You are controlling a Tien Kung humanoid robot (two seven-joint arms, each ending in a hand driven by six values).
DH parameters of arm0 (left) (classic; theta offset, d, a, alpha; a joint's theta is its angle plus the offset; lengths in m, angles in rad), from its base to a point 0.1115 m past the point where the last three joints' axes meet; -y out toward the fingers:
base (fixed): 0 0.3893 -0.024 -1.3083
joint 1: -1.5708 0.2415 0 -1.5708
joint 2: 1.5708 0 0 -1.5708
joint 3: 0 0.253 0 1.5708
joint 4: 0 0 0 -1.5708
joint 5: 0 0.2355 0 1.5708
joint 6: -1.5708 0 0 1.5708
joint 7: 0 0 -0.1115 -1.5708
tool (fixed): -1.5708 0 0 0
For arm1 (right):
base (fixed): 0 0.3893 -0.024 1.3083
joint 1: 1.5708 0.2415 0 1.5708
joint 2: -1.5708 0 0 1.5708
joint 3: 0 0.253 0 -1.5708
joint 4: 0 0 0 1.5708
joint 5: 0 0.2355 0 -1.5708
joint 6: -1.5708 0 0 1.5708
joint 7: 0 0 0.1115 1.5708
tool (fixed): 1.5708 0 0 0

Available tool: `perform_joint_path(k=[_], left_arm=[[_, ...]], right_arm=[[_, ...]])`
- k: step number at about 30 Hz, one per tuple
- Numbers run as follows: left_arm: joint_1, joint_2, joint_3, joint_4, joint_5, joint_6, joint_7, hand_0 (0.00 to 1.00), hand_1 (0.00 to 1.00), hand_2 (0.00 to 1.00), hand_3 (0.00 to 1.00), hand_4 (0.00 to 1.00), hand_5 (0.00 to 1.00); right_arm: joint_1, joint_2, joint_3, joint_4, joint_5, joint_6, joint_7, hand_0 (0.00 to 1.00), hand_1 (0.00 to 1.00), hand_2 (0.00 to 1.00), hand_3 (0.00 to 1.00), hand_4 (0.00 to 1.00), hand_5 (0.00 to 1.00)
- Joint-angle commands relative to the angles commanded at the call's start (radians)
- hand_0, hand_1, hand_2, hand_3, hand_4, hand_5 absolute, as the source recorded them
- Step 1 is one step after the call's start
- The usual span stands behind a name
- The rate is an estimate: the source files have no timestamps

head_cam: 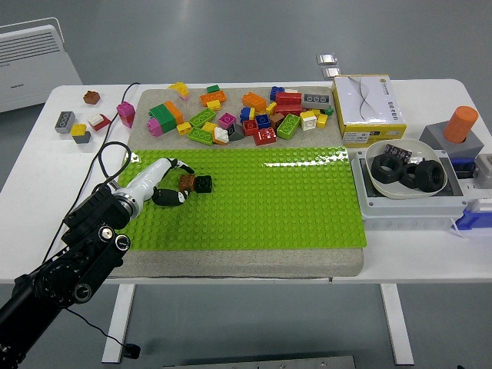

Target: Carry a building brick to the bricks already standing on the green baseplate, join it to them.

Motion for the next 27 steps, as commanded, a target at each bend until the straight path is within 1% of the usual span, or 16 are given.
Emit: perform_joint_path(k=[5,6,12,13,15,18,19,20,23,24,27], left_arm=[[0.013,0.007,-0.006,-0.067,0.048,-0.006,0.016,0.965,0.962,0.970,0.761,0.687,0.072],[0.015,0.009,-0.006,-0.083,0.063,-0.003,0.016,0.973,0.968,0.980,0.777,0.731,0.090],[0.028,0.014,-0.003,-0.154,0.146,0.037,0.000,0.973,0.968,0.980,0.777,0.731,0.090],[0.033,0.014,-0.004,-0.166,0.166,0.041,0.005,0.979,0.960,0.967,0.708,0.707,0.118],[0.047,0.018,-0.006,-0.192,0.206,0.041,0.024,0.979,0.960,0.967,0.708,0.707,0.118],[0.074,0.027,-0.010,-0.230,0.245,0.014,0.063,0.979,0.960,0.967,0.708,0.707,0.118],[0.082,0.030,-0.011,-0.241,0.255,0.002,0.077,0.989,0.963,0.963,0.643,0.778,0.244],[0.089,0.031,-0.012,-0.249,0.263,-0.008,0.089,0.989,0.963,0.963,0.643,0.778,0.244],[0.097,0.031,-0.011,-0.257,0.274,-0.018,0.102,0.989,0.963,0.963,0.643,0.778,0.244],[0.097,0.031,-0.009,-0.257,0.275,-0.017,0.103,0.998,0.974,0.984,0.642,0.822,0.321],[0.099,0.028,-0.003,-0.250,0.273,-0.012,0.101,0.998,0.974,0.984,0.642,0.822,0.321]], right_arm=[[-0.001,-0.002,-0.002,0.000,0.003,-0.001,0.000,0.516,0.551,0.749,0.860,0.965,0.998],[-0.001,-0.002,-0.003,0.000,0.004,-0.001,0.000,0.516,0.550,0.748,0.860,0.965,0.998],[-0.002,-0.003,0.000,0.000,0.000,-0.001,0.001,0.516,0.550,0.748,0.860,0.965,0.998],[-0.002,-0.003,0.001,0.000,0.000,-0.001,0.001,0.516,0.549,0.747,0.860,0.966,0.998],[-0.002,-0.003,0.001,0.000,0.000,-0.001,0.002,0.516,0.549,0.747,0.860,0.966,0.998],[-0.004,-0.004,-0.004,0.000,0.007,-0.001,0.002,0.516,0.549,0.747,0.860,0.966,0.998],[-0.004,-0.004,-0.007,0.000,0.010,-0.001,0.002,0.516,0.547,0.746,0.859,0.966,0.998],[-0.004,-0.005,-0.009,0.000,0.012,-0.002,0.001,0.516,0.547,0.746,0.859,0.966,0.998],[-0.004,-0.005,-0.013,0.000,0.012,-0.002,0.000,0.516,0.547,0.746,0.859,0.966,0.998],[-0.004,-0.005,-0.014,0.000,0.013,-0.003,0.000,0.516,0.548,0.746,0.859,0.966,0.998],[-0.004,-0.006,-0.019,0.000,0.016,-0.003,-0.001,0.516,0.548,0.746,0.859,0.966,0.998]])
